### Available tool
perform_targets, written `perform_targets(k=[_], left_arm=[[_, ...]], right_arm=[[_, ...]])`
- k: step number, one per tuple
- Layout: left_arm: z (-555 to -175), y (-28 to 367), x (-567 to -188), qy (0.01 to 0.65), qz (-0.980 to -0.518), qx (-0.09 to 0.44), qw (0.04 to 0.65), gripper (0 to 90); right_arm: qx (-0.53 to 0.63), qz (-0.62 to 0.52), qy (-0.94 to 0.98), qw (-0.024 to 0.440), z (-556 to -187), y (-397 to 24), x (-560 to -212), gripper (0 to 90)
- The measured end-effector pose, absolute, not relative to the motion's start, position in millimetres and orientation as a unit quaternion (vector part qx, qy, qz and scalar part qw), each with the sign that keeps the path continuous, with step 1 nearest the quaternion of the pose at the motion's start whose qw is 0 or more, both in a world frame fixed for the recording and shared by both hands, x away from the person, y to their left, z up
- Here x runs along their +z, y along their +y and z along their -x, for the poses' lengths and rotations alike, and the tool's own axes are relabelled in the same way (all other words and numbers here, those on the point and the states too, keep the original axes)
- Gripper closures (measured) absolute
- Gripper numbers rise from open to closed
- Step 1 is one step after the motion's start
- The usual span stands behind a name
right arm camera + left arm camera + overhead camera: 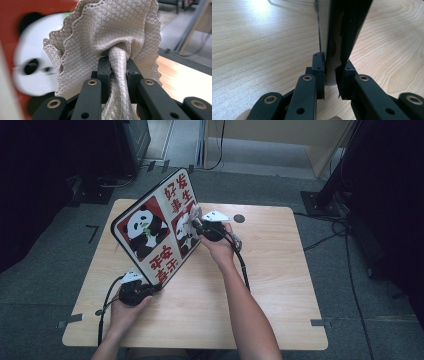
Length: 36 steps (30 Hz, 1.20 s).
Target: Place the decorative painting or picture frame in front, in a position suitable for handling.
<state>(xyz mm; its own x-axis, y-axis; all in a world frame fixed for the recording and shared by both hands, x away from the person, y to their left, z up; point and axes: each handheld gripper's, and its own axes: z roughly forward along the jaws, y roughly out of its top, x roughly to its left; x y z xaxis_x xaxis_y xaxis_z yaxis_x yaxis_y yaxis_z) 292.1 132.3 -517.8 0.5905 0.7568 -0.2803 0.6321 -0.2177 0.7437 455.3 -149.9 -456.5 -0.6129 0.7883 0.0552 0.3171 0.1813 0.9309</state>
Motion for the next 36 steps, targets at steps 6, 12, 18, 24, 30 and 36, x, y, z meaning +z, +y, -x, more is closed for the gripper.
perform_targets(k=[6, 12, 18, 24, 30, 36], left_arm=[[-291.7, 132.1, -517.8, 0.448, -0.777, 0.072, 0.437, 79.8], [-291.6, 132.1, -517.8, 0.448, -0.777, 0.072, 0.437, 79.8], [-292.0, 132.4, -517.8, 0.447, -0.777, 0.071, 0.437, 79.8], [-292.0, 132.4, -517.8, 0.447, -0.777, 0.071, 0.438, 79.8], [-291.8, 132.4, -517.8, 0.447, -0.777, 0.072, 0.437, 79.8], [-291.9, 132.5, -517.7, 0.446, -0.778, 0.074, 0.436, 79.7]], right_arm=[[0.539, -0.314, 0.756, 0.201, -425.5, -133.1, -455.3, 78.9], [0.524, -0.292, 0.773, 0.204, -416.8, -129.7, -458.2, 79.2], [0.523, -0.366, 0.744, 0.198, -439.3, -146.2, -468.3, 79.3], [0.507, -0.418, 0.722, 0.218, -459.4, -157.3, -476.3, 79.1], [0.504, -0.411, 0.733, 0.200, -449.1, -153.1, -479.2, 80.9], [0.503, -0.346, 0.775, 0.164, -413.1, -137.8, -488.7, 80.5]])
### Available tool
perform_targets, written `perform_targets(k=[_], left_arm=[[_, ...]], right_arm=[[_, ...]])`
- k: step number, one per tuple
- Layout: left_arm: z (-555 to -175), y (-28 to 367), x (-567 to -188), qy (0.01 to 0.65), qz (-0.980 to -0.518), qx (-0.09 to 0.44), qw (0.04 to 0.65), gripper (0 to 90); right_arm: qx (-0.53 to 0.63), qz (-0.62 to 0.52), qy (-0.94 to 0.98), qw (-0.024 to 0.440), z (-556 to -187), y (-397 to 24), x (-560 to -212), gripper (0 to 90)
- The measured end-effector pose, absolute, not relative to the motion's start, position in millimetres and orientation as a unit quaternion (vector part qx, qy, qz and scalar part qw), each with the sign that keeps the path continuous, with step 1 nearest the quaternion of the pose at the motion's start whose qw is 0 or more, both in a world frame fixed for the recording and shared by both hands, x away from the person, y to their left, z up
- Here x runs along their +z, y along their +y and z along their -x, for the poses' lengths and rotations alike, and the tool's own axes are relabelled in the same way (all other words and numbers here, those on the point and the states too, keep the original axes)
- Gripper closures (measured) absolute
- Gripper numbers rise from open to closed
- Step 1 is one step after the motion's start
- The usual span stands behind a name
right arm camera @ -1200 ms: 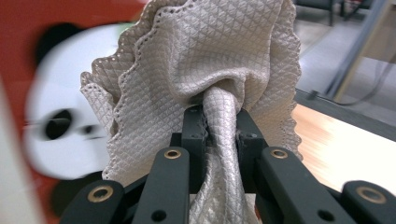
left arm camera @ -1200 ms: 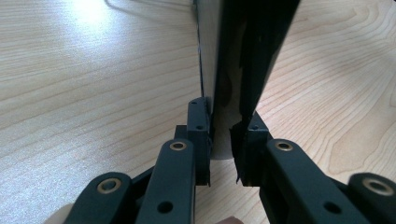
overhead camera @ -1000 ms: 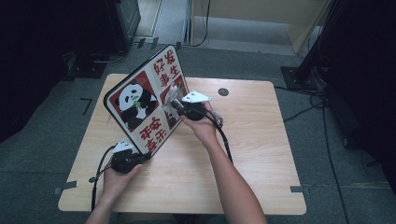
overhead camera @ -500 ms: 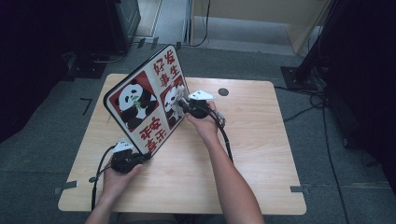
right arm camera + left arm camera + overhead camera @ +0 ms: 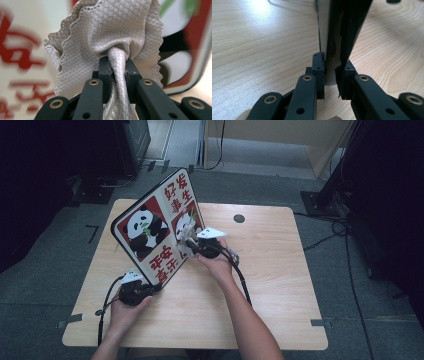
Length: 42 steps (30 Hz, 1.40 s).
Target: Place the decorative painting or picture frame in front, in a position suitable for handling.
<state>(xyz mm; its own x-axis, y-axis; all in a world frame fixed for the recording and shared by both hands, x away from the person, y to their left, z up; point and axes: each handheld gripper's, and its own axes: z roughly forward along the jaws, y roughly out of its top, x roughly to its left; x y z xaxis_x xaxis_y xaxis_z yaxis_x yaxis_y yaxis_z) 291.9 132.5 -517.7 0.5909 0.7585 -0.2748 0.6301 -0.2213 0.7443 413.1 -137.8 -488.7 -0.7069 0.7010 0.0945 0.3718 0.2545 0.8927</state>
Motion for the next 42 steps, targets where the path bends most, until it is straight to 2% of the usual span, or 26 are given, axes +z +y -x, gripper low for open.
perform_targets(k=[6, 18, 23, 32, 36, 42], left_arm=[[-291.5, 132.1, -517.7, 0.448, -0.777, 0.073, 0.437, 79.7], [-291.8, 132.7, -517.6, 0.449, -0.777, 0.075, 0.435, 79.8], [-292.0, 132.8, -517.7, 0.449, -0.776, 0.075, 0.436, 79.8], [-292.0, 132.7, -517.7, 0.450, -0.776, 0.074, 0.435, 79.7], [-291.9, 132.5, -517.7, 0.451, -0.775, 0.074, 0.437, 79.7], [-291.9, 132.5, -517.7, 0.450, -0.776, 0.075, 0.436, 79.7]], right_arm=[[0.482, -0.352, 0.781, 0.185, -419.4, -138.5, -489.8, 80.5], [0.440, -0.446, 0.741, 0.243, -463.8, -154.6, -491.0, 80.2], [0.439, -0.446, 0.746, 0.229, -462.2, -152.8, -492.1, 80.6], [0.473, -0.364, 0.785, 0.167, -421.7, -134.3, -487.5, 80.7], [0.476, -0.346, 0.787, 0.184, -418.1, -129.8, -479.4, 80.8], [0.491, -0.392, 0.752, 0.197, -439.6, -137.8, -473.2, 80.9]])
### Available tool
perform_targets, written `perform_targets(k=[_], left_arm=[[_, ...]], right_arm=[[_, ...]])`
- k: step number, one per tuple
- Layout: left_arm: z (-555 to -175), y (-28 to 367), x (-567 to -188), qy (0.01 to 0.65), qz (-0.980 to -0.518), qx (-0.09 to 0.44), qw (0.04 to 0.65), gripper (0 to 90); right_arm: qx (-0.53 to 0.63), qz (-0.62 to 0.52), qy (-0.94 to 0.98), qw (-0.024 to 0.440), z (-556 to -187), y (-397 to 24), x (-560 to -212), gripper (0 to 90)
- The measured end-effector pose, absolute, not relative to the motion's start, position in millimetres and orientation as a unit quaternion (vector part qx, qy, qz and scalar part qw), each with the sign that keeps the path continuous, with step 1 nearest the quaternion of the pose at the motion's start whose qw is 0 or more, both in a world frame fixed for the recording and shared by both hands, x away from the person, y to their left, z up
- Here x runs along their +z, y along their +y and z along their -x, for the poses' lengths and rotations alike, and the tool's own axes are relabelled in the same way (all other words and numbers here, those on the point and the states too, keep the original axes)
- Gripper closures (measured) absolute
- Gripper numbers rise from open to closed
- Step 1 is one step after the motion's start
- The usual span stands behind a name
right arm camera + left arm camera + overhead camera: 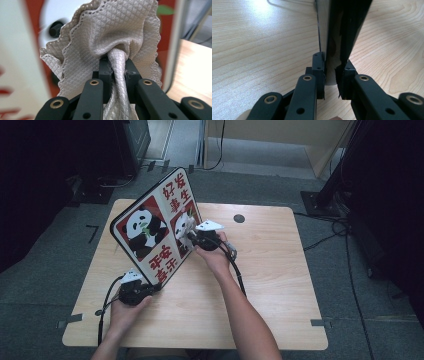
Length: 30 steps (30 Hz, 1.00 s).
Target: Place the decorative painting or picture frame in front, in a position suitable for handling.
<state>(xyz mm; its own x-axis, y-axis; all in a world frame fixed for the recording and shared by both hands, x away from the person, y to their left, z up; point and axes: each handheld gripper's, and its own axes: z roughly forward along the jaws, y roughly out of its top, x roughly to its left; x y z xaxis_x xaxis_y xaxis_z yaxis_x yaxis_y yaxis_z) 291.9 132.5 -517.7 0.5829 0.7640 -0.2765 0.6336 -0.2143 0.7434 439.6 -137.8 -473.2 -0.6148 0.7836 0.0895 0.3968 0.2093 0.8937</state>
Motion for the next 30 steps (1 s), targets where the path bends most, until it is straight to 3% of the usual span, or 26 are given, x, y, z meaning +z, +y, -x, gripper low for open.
perform_targets(k=[11, 18, 22, 30], left_arm=[[-292.1, 132.6, -517.7, 0.451, -0.775, 0.075, 0.436, 79.7], [-292.2, 132.4, -517.8, 0.452, -0.774, 0.075, 0.437, 79.7], [-292.0, 132.4, -517.7, 0.451, -0.775, 0.075, 0.436, 79.7], [-292.1, 132.5, -517.7, 0.451, -0.775, 0.075, 0.436, 79.7]], right_arm=[[0.495, -0.431, 0.719, 0.227, -467.3, -148.3, -464.1, 80.4], [0.521, -0.372, 0.743, 0.197, -431.5, -126.1, -452.1, 80.4], [0.520, -0.330, 0.758, 0.214, -422.3, -118.5, -440.9, 80.2], [0.514, -0.402, 0.714, 0.255, -460.8, -140.4, -436.0, 80.2]])
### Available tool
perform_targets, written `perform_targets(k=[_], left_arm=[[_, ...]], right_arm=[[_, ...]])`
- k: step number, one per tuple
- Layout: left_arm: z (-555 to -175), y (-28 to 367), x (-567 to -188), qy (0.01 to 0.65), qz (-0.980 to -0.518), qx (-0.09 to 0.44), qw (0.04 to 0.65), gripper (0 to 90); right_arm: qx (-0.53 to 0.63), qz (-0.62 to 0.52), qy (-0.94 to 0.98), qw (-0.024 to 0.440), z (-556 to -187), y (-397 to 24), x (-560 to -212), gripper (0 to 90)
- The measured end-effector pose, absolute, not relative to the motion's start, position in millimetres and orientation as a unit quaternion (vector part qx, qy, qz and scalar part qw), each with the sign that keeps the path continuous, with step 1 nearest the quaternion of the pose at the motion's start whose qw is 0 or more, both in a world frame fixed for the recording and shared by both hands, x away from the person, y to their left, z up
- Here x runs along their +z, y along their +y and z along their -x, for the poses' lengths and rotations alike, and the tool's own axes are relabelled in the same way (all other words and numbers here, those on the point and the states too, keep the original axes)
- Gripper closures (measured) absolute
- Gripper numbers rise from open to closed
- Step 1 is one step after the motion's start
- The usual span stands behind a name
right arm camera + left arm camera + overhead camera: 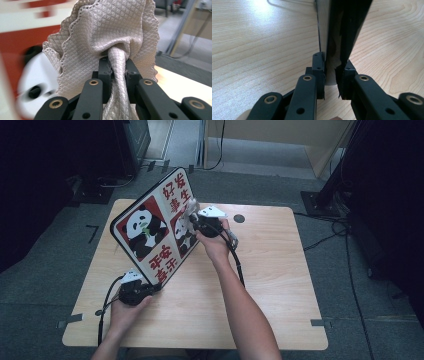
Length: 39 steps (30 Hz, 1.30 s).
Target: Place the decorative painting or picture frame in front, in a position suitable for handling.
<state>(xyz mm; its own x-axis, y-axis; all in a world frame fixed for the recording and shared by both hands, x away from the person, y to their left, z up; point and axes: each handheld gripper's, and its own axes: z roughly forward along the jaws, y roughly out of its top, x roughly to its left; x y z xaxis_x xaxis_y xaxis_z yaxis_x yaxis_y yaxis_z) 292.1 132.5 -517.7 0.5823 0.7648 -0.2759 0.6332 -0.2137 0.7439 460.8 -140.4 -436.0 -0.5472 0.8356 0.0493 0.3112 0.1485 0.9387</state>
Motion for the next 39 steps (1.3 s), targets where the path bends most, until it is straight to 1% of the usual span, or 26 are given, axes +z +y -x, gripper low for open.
perform_targets(k=[2, 5, 12, 15, 18, 20, 24, 30, 35, 39], left_arm=[[-292.1, 132.4, -517.8, 0.452, -0.774, 0.075, 0.437, 79.7], [-292.2, 132.5, -517.7, 0.452, -0.774, 0.075, 0.437, 79.7], [-292.2, 132.4, -517.7, 0.452, -0.774, 0.076, 0.436, 79.7], [-292.2, 132.3, -517.8, 0.454, -0.773, 0.074, 0.437, 79.7], [-292.6, 132.7, -518.0, 0.455, -0.773, 0.070, 0.437, 79.6], [-292.6, 132.8, -518.0, 0.455, -0.772, 0.069, 0.438, 79.5], [-292.1, 132.2, -517.9, 0.454, -0.773, 0.075, 0.437, 79.6], [-292.1, 132.4, -517.6, 0.451, -0.775, 0.078, 0.436, 79.7], [-292.1, 132.4, -517.6, 0.450, -0.776, 0.078, 0.436, 79.7], [-292.1, 132.5, -517.5, 0.450, -0.776, 0.078, 0.435, 79.7]], right_arm=[[0.508, -0.408, 0.713, 0.258, -469.9, -141.0, -434.8, 80.3], [0.507, -0.397, 0.718, 0.264, -472.8, -135.2, -427.3, 80.3], [0.530, -0.352, 0.722, 0.272, -469.6, -124.9, -393.4, 79.9], [0.557, -0.331, 0.716, 0.258, -460.4, -112.9, -375.5, 79.9], [0.559, -0.295, 0.730, 0.260, -442.7, -94.1, -366.4, 79.7], [0.564, -0.271, 0.739, 0.250, -431.6, -84.0, -361.5, 79.5], [0.570, -0.250, 0.737, 0.263, -422.7, -74.5, -345.7, 79.4], [0.576, -0.280, 0.713, 0.286, -443.3, -88.5, -332.5, 79.4], [0.571, -0.338, 0.687, 0.296, -468.1, -106.1, -336.4, 78.7], [0.571, -0.365, 0.677, 0.286, -480.8, -113.5, -344.4, 78.8]])
